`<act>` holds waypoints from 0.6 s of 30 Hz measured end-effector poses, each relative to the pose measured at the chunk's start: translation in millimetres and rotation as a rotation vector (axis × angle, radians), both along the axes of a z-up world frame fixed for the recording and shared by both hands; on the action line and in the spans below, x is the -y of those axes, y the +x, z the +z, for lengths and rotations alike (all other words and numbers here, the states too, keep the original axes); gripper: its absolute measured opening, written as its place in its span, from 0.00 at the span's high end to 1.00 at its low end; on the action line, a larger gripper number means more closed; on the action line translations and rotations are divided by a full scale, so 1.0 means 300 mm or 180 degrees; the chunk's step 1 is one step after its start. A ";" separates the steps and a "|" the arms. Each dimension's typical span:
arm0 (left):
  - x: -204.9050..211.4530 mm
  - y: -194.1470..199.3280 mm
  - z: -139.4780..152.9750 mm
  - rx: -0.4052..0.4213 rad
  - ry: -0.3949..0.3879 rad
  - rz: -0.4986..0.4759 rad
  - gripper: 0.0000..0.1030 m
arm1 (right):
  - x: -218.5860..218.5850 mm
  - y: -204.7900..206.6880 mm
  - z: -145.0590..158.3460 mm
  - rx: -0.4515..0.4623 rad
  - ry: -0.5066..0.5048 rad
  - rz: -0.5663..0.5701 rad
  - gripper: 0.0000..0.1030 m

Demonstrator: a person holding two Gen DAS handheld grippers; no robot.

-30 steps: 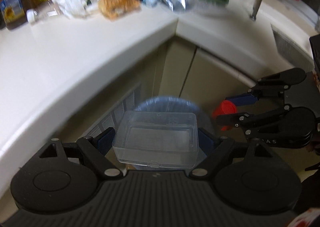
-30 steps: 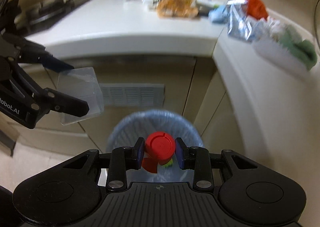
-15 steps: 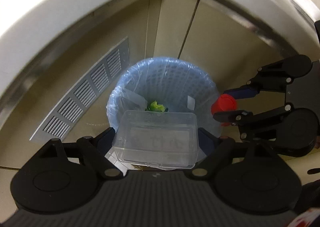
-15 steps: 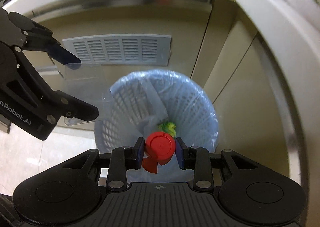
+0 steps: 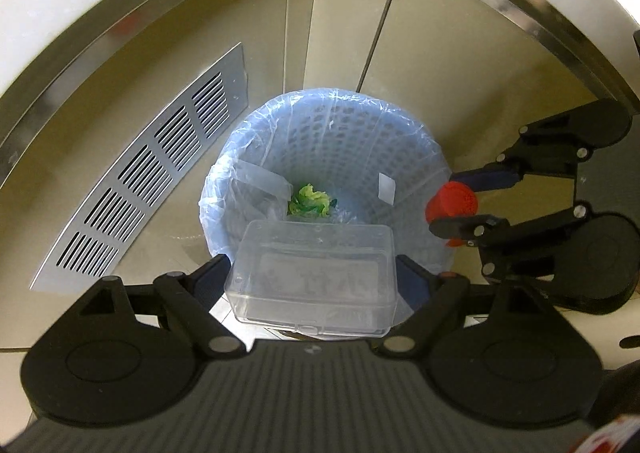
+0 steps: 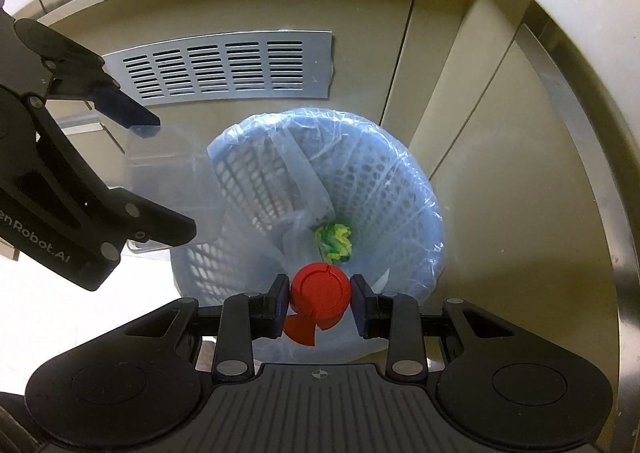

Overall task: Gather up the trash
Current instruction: 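Carry the clear box over the wastebasket and open the left gripper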

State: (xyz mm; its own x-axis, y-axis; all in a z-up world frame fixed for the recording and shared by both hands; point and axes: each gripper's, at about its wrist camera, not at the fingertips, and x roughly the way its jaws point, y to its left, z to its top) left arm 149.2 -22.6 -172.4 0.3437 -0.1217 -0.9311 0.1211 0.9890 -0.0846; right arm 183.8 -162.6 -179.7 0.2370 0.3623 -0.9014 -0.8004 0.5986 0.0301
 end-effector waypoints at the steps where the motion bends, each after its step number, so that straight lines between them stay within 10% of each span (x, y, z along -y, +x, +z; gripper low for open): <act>1: 0.001 0.004 -0.001 0.0001 0.0002 -0.0001 0.17 | -0.001 0.002 -0.001 -0.0001 0.0000 0.0001 0.68; 18: -0.016 0.045 -0.008 0.0113 0.0008 0.0080 0.06 | -0.013 0.031 -0.002 0.0020 -0.0027 -0.0015 0.68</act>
State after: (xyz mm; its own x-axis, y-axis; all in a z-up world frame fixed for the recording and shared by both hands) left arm 162.6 -17.8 -174.7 0.3794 -0.1105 -0.9186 0.0991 0.9920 -0.0783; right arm 193.2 -158.6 -180.2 0.2443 0.3535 -0.9030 -0.7979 0.6025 0.0200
